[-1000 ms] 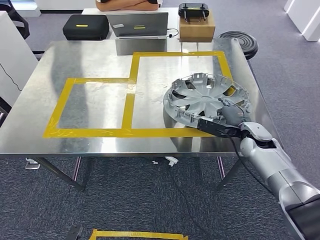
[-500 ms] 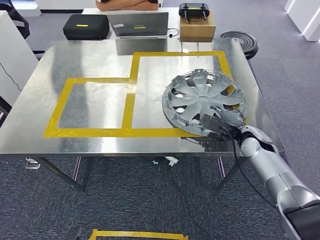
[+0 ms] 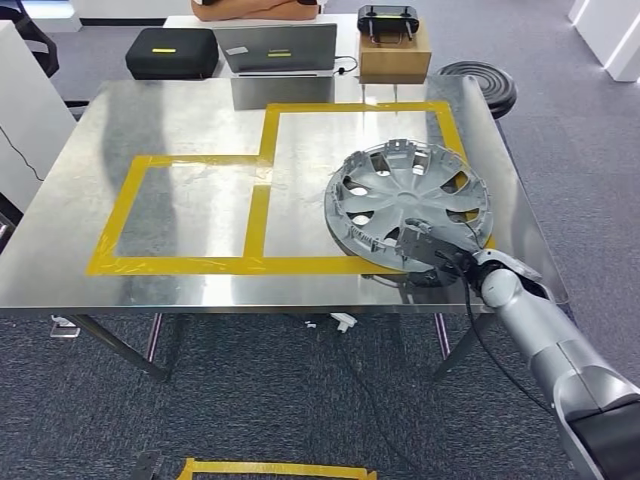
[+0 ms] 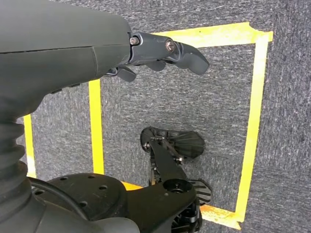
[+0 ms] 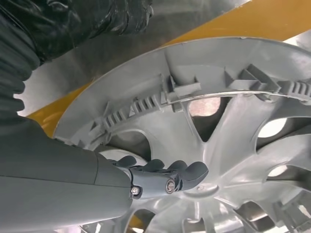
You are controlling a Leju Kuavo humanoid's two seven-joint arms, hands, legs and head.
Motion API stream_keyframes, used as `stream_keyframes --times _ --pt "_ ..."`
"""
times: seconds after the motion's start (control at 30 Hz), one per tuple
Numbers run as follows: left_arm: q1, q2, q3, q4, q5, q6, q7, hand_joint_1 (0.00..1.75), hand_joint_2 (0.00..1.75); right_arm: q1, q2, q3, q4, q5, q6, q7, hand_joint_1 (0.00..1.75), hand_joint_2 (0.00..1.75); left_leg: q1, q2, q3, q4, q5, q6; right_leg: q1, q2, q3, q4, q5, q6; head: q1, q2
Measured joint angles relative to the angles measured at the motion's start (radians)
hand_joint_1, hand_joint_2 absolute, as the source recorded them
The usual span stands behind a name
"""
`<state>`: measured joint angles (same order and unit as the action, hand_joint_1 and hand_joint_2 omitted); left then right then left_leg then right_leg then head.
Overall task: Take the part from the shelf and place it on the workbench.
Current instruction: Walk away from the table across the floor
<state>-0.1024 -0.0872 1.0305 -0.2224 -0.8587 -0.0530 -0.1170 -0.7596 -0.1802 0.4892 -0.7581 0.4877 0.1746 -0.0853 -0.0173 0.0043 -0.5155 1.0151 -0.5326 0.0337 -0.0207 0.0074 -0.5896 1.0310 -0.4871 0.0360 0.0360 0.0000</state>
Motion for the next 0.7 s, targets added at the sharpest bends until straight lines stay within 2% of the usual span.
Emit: stream_keyframes --times 0.17,0.33,0.47,0.7 --pt "0.007 0.0 0.0 0.0 0.003 0.001 -0.002 0.0 1.75 -0.002 -0.018 0.067 -0.054 0.107 -0.067 0.036 0.0 1.75 0.0 0.0 0.0 0.0 0.0 0.0 0.0 0.0 0.0 0.0 0.0 0.0 0.0 0.0" --pt "0.016 0.0 0.0 0.0 0.012 0.005 -0.004 0.0 1.75 0.021 -0.049 0.125 -0.165 0.204 -0.129 0.107 0.0 1.75 0.0 0.0 0.0 0.0 0.0 0.0 0.0 0.0 -0.001 0.0 0.0 0.0 0.0 0.0" --pt "0.027 0.0 0.0 0.0 0.022 0.008 -0.009 0.0 1.75 0.064 -0.094 0.16 -0.299 0.265 -0.145 0.168 0.0 1.75 0.0 0.0 -0.001 0.0 0.0 0.0 0.0 0.0 -0.001 0.0 -0.001 0.0 0.0 0.0" --pt "0.044 -0.001 0.0 0.0 0.033 0.01 -0.016 0.0 1.75 0.142 -0.186 0.192 -0.494 0.326 -0.163 0.216 0.0 1.75 0.0 -0.001 -0.002 0.0 -0.001 0.0 0.0 -0.001 -0.002 -0.001 -0.001 0.0 0.0 0.0"
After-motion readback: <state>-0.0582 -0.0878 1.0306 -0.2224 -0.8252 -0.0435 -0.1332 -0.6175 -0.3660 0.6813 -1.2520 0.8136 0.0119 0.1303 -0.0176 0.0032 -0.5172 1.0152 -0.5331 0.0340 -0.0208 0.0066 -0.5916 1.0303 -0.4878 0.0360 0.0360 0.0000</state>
